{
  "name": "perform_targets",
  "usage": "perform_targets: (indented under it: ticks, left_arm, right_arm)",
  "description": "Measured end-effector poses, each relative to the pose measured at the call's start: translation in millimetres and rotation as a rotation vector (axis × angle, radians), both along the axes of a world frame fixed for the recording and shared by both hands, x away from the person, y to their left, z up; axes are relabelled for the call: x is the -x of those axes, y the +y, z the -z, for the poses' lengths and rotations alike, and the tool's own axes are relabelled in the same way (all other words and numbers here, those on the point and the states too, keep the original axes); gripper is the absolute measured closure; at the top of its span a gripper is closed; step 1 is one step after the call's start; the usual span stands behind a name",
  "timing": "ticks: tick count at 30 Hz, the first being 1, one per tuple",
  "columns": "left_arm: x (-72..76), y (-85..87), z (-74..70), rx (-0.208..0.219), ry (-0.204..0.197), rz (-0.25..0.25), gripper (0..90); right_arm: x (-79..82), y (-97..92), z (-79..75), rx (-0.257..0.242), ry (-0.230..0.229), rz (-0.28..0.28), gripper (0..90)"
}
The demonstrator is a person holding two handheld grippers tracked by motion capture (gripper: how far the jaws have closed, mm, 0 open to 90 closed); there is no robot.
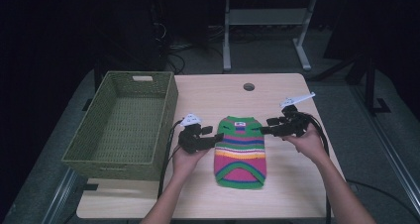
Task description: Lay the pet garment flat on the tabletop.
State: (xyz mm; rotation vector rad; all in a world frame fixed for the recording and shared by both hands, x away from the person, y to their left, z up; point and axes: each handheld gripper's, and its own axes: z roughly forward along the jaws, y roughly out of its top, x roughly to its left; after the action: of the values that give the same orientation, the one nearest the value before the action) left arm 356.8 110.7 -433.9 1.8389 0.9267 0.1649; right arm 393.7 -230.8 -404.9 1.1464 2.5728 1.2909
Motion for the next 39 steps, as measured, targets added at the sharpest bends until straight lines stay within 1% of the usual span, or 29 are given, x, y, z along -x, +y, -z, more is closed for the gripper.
perform_targets:
  ticks: [4,5,7,8,9,10,11,14,17,18,19,20,21,22,24,29,34,35,36,37,39]
  left_arm:
    - [0.4,0.2,-0.4,0.006,-0.001,0.013,38.2]
    - [0.8,0.2,-0.2,0.022,0.009,0.024,37.6]
    - [1.3,0.1,-0.3,0.018,0.008,0.033,37.6]
    - [2.2,-0.7,-0.4,0.017,0.006,0.045,37.6]
    - [4.4,-2.6,-0.8,0.010,-0.003,0.074,37.5]
    - [4.4,-2.6,-0.8,0.010,-0.003,0.074,37.4]
    - [6.8,-3.9,-1.8,-0.001,-0.009,0.092,37.2]
    - [9.1,-4.4,-3.1,0.008,-0.007,0.102,36.0]
    - [9.4,-3.9,-3.9,0.015,-0.005,0.103,32.4]
    - [9.3,-3.7,-4.2,0.024,0.000,0.099,32.4]
    - [9.0,-3.0,-4.5,0.032,0.004,0.098,28.8]
    - [8.9,-2.4,-4.7,0.039,0.010,0.094,28.8]
    - [8.5,-1.1,-5.0,0.044,0.021,0.089,26.3]
    - [8.5,-1.1,-5.0,0.044,0.021,0.089,25.3]
    - [8.3,0.4,-5.2,0.047,0.028,0.090,24.5]
    - [9.9,3.9,-5.3,0.064,0.032,0.085,24.1]
    - [12.1,5.6,-3.6,0.064,0.041,0.081,23.9]
    - [12.5,6.1,-3.0,0.065,0.044,0.081,23.9]
    - [12.8,6.6,-2.6,0.062,0.046,0.083,23.9]
    - [13.5,6.9,-2.0,0.063,0.048,0.083,23.5]
    - [13.7,7.3,-1.9,0.060,0.048,0.084,23.4]
  right_arm:
    - [1.7,-3.4,3.3,-0.009,0.010,-0.008,39.9]
    - [2.9,-5.9,4.8,-0.020,0.019,-0.014,39.3]
    - [3.6,-7.3,5.5,-0.025,0.019,-0.017,39.0]
    - [4.0,-8.9,6.1,-0.031,0.017,-0.022,38.7]
    - [6.3,-12.0,7.1,-0.041,0.022,-0.023,38.1]
    - [6.3,-12.0,7.1,-0.041,0.022,-0.023,38.1]
    - [8.4,-14.9,8.2,-0.046,0.030,-0.027,37.2]
    - [12.2,-19.5,9.7,-0.057,0.035,-0.033,36.7]
    - [15.3,-23.7,11.2,-0.072,0.037,-0.038,36.2]
    - [15.3,-23.7,11.2,-0.072,0.037,-0.038,36.2]
    - [17.3,-26.4,11.6,-0.075,0.035,-0.039,36.0]
    - [17.3,-26.4,11.6,-0.075,0.035,-0.039,36.0]
    - [18.8,-29.4,11.4,-0.083,0.037,-0.043,35.6]
    - [18.8,-29.4,11.4,-0.083,0.037,-0.043,35.6]
    - [20.2,-32.7,10.8,-0.096,0.033,-0.048,35.4]
    - [23.4,-36.7,9.8,-0.099,0.029,-0.052,35.2]
    - [26.2,-39.5,11.0,-0.097,0.027,-0.054,35.1]
    - [27.2,-40.2,11.1,-0.096,0.032,-0.052,35.1]
    - [27.6,-40.9,12.1,-0.096,0.027,-0.053,35.0]
    - [28.7,-41.9,12.9,-0.094,0.036,-0.051,34.9]
    - [29.0,-42.8,13.7,-0.092,0.034,-0.052,34.8]
